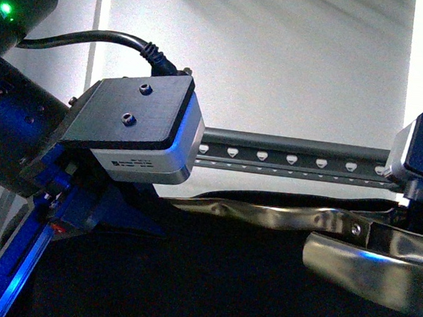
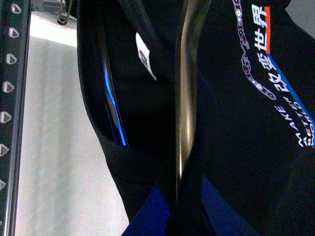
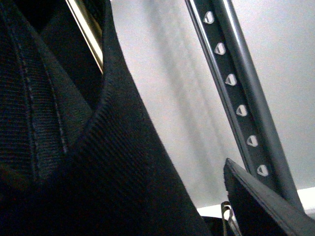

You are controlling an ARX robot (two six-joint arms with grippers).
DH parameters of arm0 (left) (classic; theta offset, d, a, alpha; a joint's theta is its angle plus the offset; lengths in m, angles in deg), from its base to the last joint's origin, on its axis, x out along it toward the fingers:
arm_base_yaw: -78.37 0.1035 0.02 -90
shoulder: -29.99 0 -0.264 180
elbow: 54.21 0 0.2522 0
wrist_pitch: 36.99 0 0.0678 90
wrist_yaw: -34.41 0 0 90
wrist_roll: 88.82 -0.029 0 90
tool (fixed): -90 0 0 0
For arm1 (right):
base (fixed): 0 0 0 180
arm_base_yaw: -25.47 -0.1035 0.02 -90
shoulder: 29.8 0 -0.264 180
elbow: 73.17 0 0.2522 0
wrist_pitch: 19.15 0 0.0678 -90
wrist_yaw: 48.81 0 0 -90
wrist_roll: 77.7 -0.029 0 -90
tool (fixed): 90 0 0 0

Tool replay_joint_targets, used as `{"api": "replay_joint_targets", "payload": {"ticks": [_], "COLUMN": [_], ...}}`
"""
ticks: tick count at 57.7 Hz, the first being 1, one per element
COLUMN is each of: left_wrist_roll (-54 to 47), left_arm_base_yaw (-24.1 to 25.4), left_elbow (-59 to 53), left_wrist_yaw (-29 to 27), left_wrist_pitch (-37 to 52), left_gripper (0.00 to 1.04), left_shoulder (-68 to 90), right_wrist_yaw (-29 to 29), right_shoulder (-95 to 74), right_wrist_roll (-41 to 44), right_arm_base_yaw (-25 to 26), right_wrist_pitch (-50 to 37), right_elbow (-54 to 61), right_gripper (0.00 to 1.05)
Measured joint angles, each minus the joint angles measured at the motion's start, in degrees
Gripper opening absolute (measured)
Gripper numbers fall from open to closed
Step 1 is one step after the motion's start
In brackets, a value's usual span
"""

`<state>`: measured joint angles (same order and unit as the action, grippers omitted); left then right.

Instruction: Hang clothes on hanger

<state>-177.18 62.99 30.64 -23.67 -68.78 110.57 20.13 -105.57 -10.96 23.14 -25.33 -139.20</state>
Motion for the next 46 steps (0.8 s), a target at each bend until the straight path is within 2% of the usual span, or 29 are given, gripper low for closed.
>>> {"api": "replay_joint_targets", "payload": {"ticks": [16,20,25,30,35,39,46], "left_wrist_roll": [0.0,0.0,0.0,0.0,0.0,0.0,0.0], "left_arm_base_yaw": [0.1,0.1,0.0,0.0,-0.1,-0.1,-0.1], "left_elbow": [0.0,0.4,0.5,0.5,0.5,0.5,0.5], "left_wrist_yaw": [-0.2,0.7,1.2,1.3,1.3,1.3,1.3], "left_wrist_pitch": [0.1,0.4,0.4,0.5,0.5,0.5,0.4], "left_gripper": [0.06,0.21,0.39,0.55,0.66,0.79,0.95], "left_shoulder": [0.0,0.0,-0.1,-0.1,-0.1,-0.2,-0.2], "right_wrist_yaw": [-1.3,-3.3,-5.4,-7.9,-9.0,-9.8,-9.9], "right_shoulder": [-2.6,-2.3,-1.6,-0.4,0.0,0.0,-0.8], "right_wrist_roll": [-0.7,0.0,-1.4,-3.3,-4.6,-6.4,-10.9], "right_arm_base_yaw": [0.9,2.1,4.4,6.9,8.9,11.5,15.2], "right_wrist_pitch": [0.7,1.5,2.9,5.1,7.7,12.5,18.8], "right_elbow": [-1.1,-0.2,1.4,2.6,3.0,3.0,3.0], "right_gripper": [0.18,0.1,0.05,0.05,0.05,0.05,0.04]}}
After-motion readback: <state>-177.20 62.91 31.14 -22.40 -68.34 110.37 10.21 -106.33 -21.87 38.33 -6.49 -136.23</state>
